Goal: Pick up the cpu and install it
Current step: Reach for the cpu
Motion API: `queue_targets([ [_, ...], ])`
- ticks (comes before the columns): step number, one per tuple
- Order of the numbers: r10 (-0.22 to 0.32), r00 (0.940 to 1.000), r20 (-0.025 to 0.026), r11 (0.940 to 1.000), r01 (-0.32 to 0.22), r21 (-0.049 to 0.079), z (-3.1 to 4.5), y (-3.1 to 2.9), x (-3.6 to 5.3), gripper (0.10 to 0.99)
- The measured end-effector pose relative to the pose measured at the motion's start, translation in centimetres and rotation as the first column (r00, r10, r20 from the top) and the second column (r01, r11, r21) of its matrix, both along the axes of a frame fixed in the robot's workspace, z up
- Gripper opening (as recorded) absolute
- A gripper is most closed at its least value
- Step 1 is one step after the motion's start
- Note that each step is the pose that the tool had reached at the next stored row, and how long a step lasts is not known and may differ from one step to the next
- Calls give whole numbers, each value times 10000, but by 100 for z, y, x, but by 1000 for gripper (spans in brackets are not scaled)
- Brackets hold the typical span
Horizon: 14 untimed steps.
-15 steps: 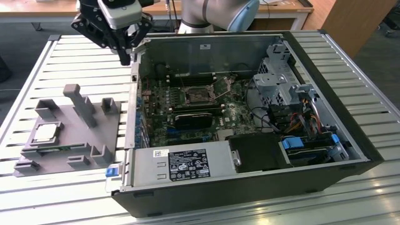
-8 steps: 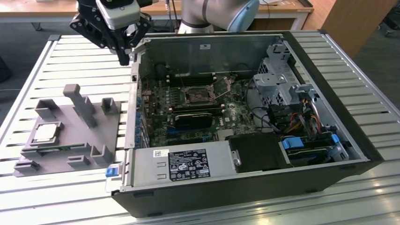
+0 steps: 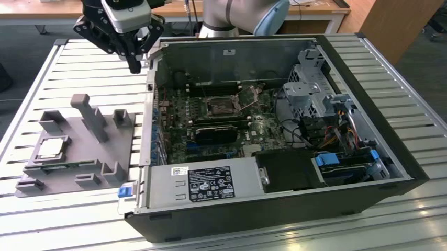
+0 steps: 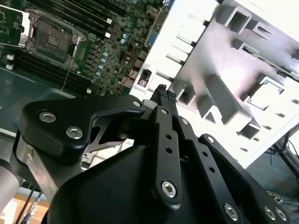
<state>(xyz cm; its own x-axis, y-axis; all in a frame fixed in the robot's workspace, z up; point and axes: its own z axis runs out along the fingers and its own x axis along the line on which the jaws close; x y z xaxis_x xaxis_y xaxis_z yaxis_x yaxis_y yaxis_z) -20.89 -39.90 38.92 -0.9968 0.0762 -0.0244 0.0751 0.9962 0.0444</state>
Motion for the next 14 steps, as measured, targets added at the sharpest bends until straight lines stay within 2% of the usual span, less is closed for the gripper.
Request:
queue_targets([
  [14,0,10000,0,10000,0,0,-6,0,-89,106],
])
